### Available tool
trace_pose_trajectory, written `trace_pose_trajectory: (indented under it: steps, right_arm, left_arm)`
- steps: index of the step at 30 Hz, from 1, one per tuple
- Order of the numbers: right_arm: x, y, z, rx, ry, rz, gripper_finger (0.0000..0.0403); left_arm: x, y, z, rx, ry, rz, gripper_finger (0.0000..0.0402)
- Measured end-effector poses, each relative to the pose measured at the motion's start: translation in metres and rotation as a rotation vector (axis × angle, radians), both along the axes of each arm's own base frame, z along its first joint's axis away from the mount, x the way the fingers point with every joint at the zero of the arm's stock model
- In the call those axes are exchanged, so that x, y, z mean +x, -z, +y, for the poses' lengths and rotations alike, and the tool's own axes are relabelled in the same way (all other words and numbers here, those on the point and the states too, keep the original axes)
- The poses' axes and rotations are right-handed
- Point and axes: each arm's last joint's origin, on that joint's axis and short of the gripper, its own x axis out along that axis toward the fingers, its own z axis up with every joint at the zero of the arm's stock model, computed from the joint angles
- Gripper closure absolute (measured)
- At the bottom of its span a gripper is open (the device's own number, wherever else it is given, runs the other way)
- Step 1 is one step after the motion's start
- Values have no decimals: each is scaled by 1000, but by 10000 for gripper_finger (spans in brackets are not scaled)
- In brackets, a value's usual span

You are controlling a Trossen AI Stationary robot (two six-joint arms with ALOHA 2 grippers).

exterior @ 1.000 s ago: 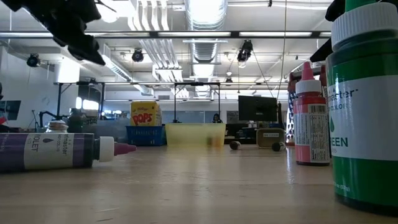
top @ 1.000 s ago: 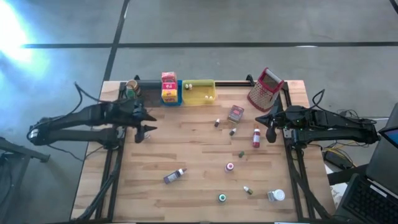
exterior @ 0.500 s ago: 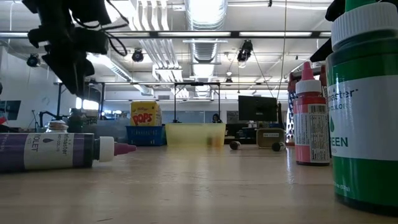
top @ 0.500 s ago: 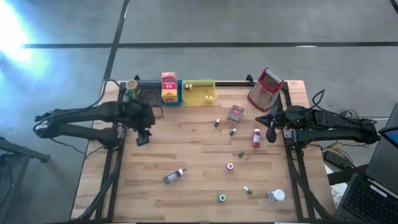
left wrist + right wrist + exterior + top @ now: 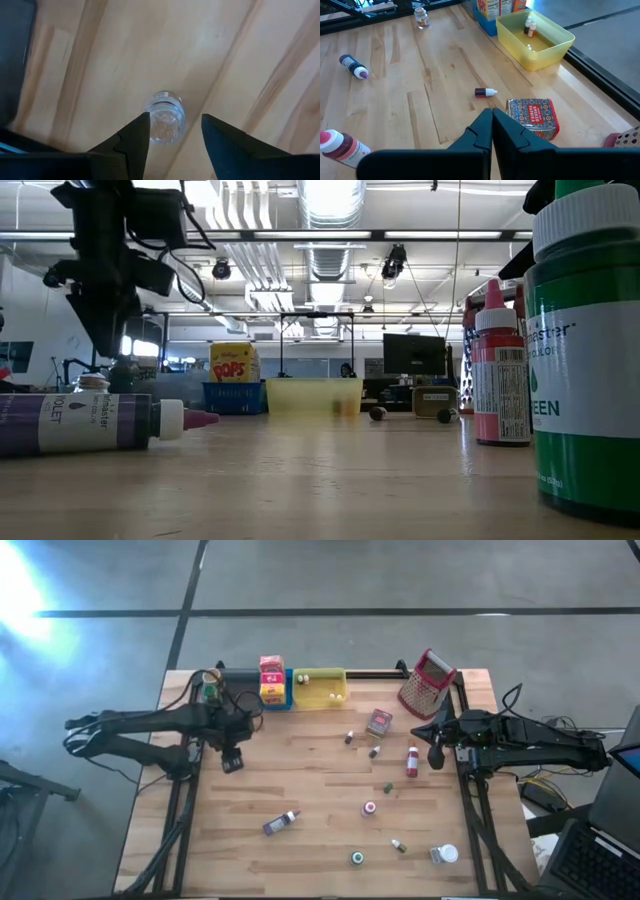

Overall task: Pick & Place Kitchen Items
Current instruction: Put the brown seasoning bottle into the black bin

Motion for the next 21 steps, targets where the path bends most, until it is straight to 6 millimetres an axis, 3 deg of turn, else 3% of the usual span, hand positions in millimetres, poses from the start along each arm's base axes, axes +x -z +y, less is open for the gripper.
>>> trace_pose_trajectory:
  steps: [10, 21]
  right_arm:
    - [0, 0, 0, 0, 1, 0, 394]
    - [0, 0, 0, 0, 1, 0, 394]
  left_arm:
    - [2, 7, 8, -26, -149, 37, 218]
    - [2, 15, 9, -45, -160, 120, 218]
